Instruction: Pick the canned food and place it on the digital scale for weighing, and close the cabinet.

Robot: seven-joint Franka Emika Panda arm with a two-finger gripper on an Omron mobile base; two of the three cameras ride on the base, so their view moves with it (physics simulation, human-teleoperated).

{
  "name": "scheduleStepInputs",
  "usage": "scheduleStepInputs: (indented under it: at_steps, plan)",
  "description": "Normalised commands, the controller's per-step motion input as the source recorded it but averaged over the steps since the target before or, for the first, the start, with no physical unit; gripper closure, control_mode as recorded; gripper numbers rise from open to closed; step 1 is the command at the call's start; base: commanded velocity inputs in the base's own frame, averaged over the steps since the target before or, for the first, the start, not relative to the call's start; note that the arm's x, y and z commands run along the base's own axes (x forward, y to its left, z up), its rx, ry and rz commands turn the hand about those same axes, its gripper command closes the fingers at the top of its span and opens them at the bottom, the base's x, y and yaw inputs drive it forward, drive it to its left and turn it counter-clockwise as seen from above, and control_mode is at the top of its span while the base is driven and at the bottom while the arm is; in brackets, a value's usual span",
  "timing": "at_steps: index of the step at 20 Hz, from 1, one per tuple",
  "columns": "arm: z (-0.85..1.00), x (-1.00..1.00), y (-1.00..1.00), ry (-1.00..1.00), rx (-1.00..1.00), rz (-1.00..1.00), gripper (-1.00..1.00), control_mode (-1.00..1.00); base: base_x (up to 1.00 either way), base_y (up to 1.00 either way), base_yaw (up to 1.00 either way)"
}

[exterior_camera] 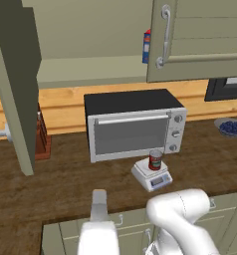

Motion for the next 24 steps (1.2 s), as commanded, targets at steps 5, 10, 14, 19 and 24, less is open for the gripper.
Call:
scheduleStepInputs:
  at_steps: [5,10,14,19,24]
  plan:
    - [-0.22,0.40,0.96,-0.03,0.00,-0.30,-1.00,-1.00,0.00,0.00,0.00]
    - [-0.39,0.92,0.66,0.02,0.00,-0.16,-1.00,-1.00,0.00,0.00,0.00]
    - [-0.79,0.88,0.73,0.05,-0.01,-0.10,-1.00,-1.00,0.00,0.00,0.00]
    - [-0.92,0.94,0.28,0.02,0.06,0.00,-1.00,-1.00,0.00,0.00,0.00]
    - [-0.36,0.66,0.57,-0.05,0.01,0.00,-1.00,-1.00,0.00,0.00,0.00]
